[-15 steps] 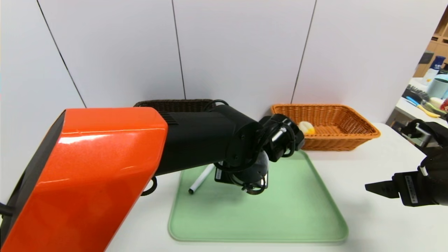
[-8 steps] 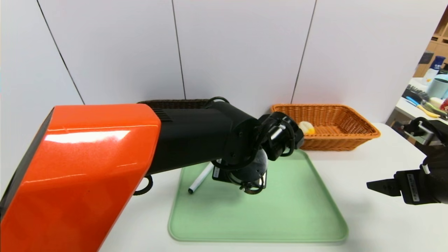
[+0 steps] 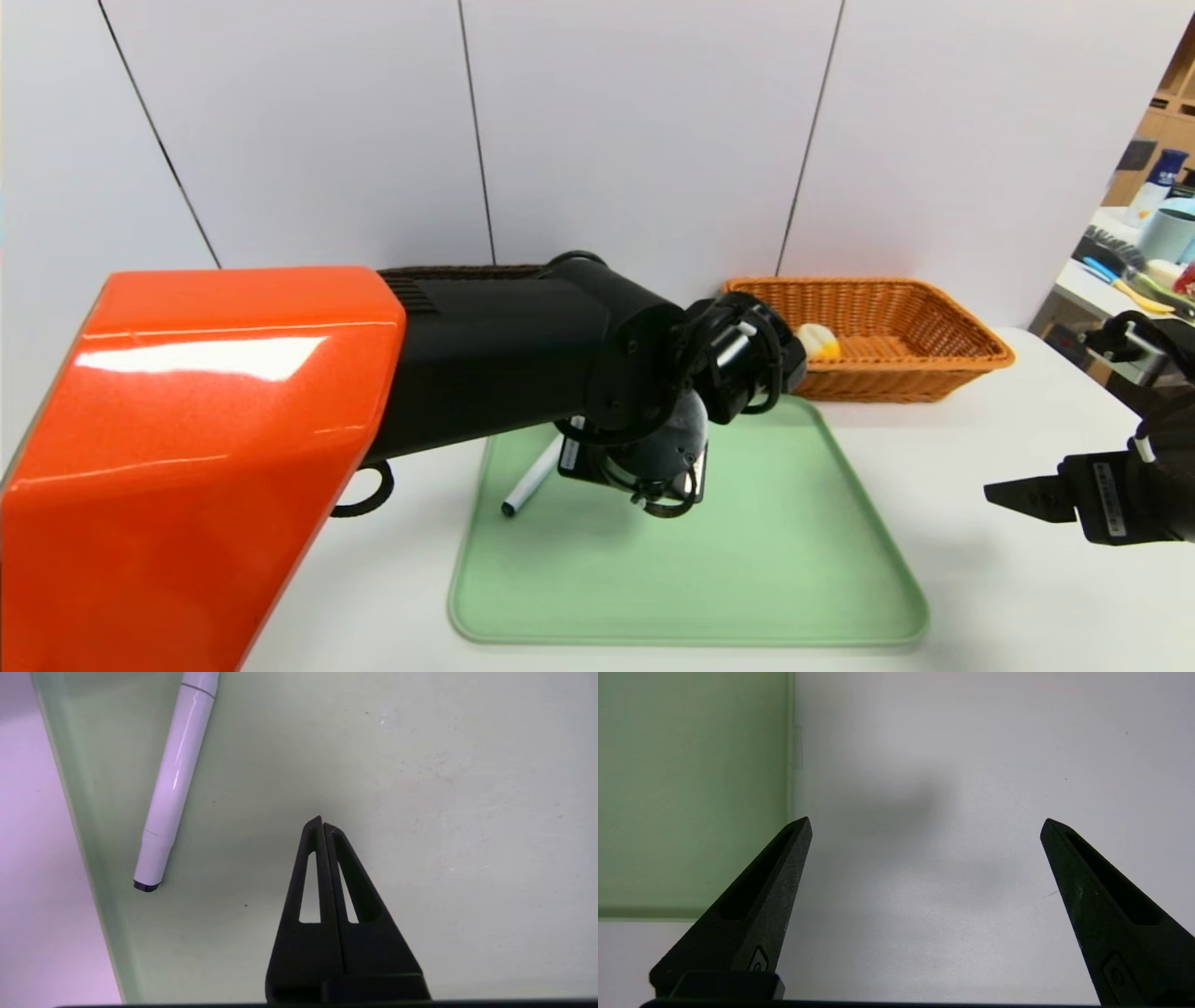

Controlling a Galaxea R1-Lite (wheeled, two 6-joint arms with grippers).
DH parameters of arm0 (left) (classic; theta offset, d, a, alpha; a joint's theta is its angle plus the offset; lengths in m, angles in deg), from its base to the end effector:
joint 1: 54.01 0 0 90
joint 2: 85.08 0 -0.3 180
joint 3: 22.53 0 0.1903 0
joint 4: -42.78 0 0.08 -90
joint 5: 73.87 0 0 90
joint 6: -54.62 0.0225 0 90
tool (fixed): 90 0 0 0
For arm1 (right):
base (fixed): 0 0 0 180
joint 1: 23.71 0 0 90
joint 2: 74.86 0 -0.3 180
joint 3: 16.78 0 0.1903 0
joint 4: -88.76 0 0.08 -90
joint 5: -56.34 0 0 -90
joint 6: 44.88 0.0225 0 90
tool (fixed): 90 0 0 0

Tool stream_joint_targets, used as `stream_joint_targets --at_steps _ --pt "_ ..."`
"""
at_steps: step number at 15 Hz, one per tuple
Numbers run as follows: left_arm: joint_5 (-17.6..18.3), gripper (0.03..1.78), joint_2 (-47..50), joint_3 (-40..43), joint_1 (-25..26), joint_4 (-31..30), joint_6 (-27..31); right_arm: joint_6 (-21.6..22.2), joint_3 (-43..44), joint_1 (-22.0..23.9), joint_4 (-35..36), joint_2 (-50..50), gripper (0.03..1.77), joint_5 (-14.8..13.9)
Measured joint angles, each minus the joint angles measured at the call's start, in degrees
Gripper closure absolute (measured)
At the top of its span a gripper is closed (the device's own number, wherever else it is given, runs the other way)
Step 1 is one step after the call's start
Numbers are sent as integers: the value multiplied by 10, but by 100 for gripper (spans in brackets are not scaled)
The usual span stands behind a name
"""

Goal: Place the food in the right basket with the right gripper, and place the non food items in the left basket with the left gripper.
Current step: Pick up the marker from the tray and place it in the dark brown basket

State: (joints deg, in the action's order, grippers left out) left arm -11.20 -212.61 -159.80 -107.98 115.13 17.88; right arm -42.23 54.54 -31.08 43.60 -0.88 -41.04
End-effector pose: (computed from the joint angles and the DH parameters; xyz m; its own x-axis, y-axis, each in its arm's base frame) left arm 0.2532 -0.3306 0.1813 0.6117 -0.0605 -0.7888 0.1638 0.9852 0.0515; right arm 0.1749 0.0197 0.2037 0.6769 -0.0420 -0.7349 -0.0077 0.9979 -0.0640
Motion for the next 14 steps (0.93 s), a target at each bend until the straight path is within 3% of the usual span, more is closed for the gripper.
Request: stream_joint_targets --at_steps 7,8,12,14 --pt "4 177 40 13 22 33 16 0 -7 1 -6 -4 10 0" --pt "4 167 44 13 24 34 14 0 -9 1 -6 -4 10 0" --pt "5 101 54 14 24 35 16 0 -22 3 -6 -5 10 -3" --pt "5 82 58 13 24 37 17 -1 -33 4 -5 -10 10 -4"
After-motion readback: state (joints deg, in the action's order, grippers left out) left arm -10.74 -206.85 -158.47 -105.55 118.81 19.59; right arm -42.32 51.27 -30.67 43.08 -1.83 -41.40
